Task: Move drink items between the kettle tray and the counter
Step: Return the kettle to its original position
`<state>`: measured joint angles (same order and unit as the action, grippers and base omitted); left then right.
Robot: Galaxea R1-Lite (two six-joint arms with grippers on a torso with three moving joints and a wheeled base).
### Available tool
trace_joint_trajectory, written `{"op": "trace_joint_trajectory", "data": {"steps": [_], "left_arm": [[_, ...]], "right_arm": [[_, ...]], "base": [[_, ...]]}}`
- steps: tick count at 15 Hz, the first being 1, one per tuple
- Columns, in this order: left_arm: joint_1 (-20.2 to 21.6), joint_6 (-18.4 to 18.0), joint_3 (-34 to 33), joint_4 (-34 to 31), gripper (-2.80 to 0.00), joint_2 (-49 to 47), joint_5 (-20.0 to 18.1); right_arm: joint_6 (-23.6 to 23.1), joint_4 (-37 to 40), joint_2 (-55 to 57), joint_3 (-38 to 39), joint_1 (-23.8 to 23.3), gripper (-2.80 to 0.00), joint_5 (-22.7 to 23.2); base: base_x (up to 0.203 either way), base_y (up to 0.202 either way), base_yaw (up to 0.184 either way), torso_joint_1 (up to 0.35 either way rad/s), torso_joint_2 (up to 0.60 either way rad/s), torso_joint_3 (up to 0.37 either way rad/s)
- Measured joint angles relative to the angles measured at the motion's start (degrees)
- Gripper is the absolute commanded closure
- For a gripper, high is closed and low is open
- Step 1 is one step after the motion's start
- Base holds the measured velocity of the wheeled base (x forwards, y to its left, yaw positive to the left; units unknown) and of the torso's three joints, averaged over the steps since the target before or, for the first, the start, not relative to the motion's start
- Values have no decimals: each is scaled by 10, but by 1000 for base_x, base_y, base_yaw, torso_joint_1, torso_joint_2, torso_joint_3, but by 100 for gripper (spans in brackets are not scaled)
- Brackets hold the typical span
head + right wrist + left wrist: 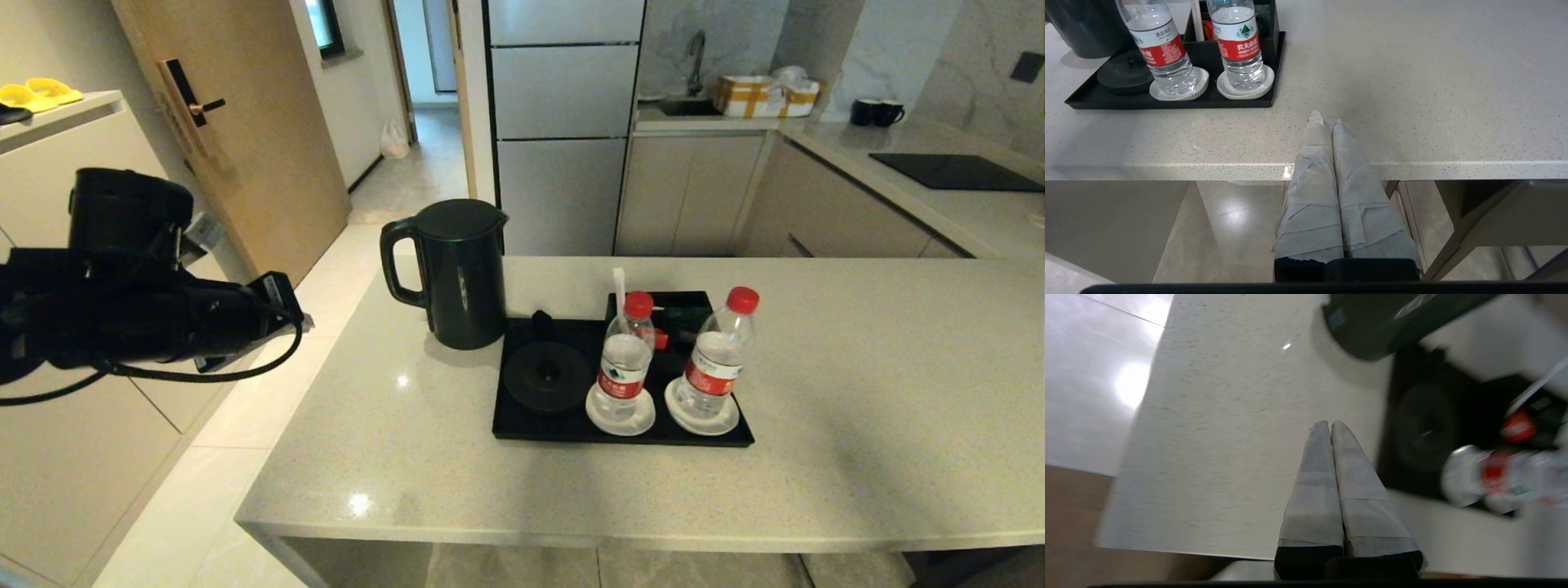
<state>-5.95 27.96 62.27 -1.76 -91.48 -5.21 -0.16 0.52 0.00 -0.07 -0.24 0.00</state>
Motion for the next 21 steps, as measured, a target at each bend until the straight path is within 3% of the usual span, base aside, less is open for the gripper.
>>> {"op": "trace_joint_trajectory", "data": {"steps": [2,4,9,13,17,20,21], "left_arm": [[2,-64,-20,15,0,-2,6],[2,-105,-36,54,0,-8,7],[-6,-181,-101,252,0,-45,12],[-13,-245,-150,467,0,-129,34],[-13,-323,-128,638,0,-251,67],[-13,-371,-82,700,0,-330,82],[-14,-378,-69,699,-280,-346,83]], "right_arm": [[0,0,0,0,0,0,0],[0,0,0,0,0,0,0],[0,0,0,1,0,0,0],[0,0,0,0,0,0,0],[0,0,0,0,0,0,0],[0,0,0,0,1,0,0],[0,0,0,0,1,0,0]], "base": [[0,0,0,0,0,0],[0,0,0,0,0,0],[0,0,0,0,0,0],[0,0,0,0,0,0],[0,0,0,0,0,0],[0,0,0,0,0,0],[0,0,0,0,0,0]]}}
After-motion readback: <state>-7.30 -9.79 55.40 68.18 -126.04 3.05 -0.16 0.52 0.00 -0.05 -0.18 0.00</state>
